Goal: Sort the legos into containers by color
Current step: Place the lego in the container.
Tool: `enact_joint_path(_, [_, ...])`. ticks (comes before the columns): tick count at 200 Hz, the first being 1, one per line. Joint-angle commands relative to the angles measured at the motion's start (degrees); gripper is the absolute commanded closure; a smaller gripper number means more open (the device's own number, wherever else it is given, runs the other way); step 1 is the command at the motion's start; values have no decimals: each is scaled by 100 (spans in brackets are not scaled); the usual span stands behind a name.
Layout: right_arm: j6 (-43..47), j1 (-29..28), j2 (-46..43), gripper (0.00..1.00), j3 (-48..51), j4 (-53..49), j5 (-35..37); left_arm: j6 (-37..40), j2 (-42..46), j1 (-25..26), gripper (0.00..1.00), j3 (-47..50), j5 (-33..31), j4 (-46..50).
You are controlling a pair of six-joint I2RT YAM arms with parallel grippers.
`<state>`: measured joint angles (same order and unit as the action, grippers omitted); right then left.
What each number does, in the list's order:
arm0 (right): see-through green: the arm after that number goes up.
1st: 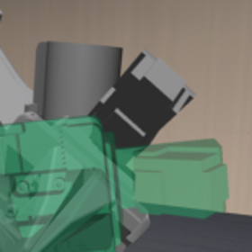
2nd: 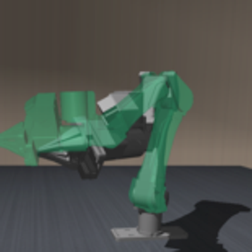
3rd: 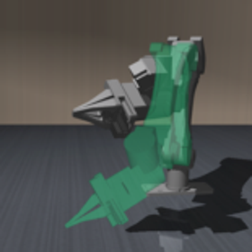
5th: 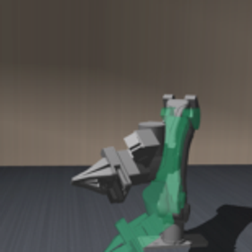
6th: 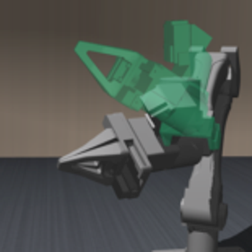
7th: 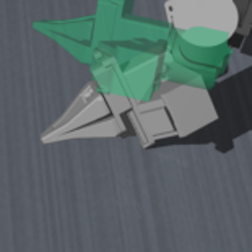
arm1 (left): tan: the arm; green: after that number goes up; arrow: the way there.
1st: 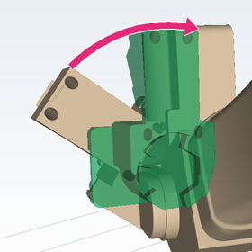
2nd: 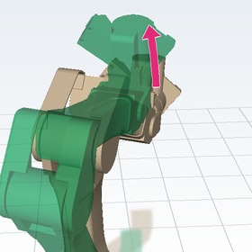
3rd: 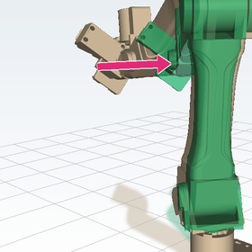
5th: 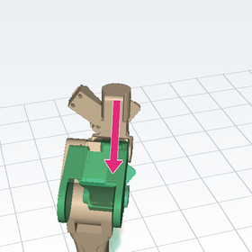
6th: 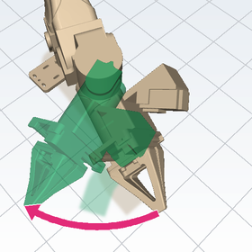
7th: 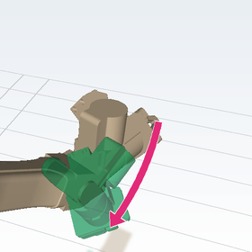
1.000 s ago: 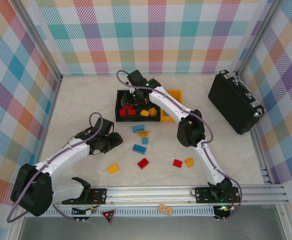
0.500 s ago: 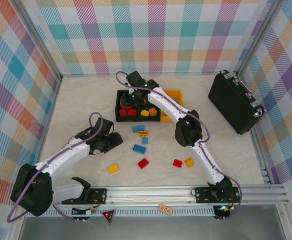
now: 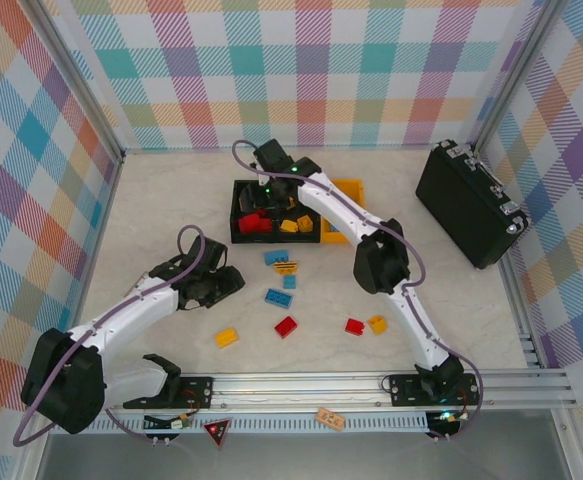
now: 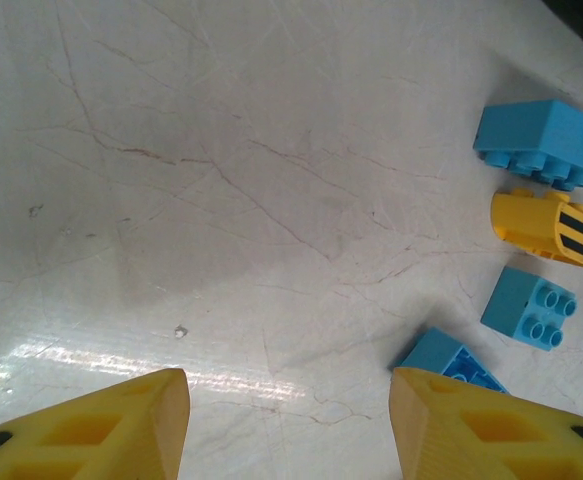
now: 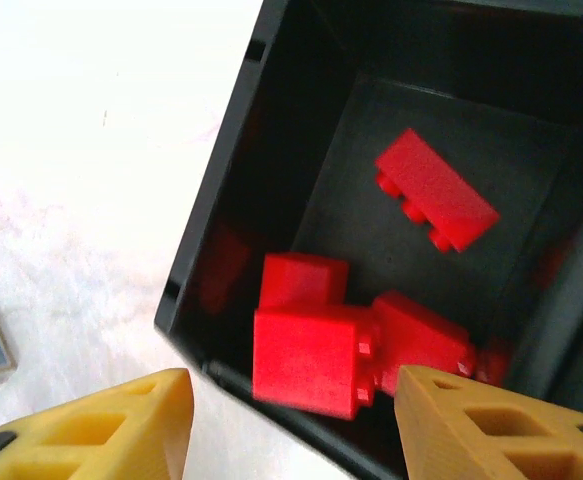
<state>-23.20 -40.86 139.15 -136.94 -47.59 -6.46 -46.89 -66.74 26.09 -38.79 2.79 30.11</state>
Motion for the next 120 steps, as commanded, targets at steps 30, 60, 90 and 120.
enact_joint_path(30, [140,-36,-2011,44,2136,1066,17,147,147,-48,44,-171,-73,564])
enact_joint_path(60, [67,-34,-2790,44,3369,1433,76,217,108,-27,43,-225,14,600])
enact_joint_path(90, [-2,-36,-3476,44,4370,1517,177,371,-113,84,43,-335,217,457])
enact_joint_path(120, [-94,-36,-4260,43,5425,1456,468,604,-473,350,43,-526,511,157])
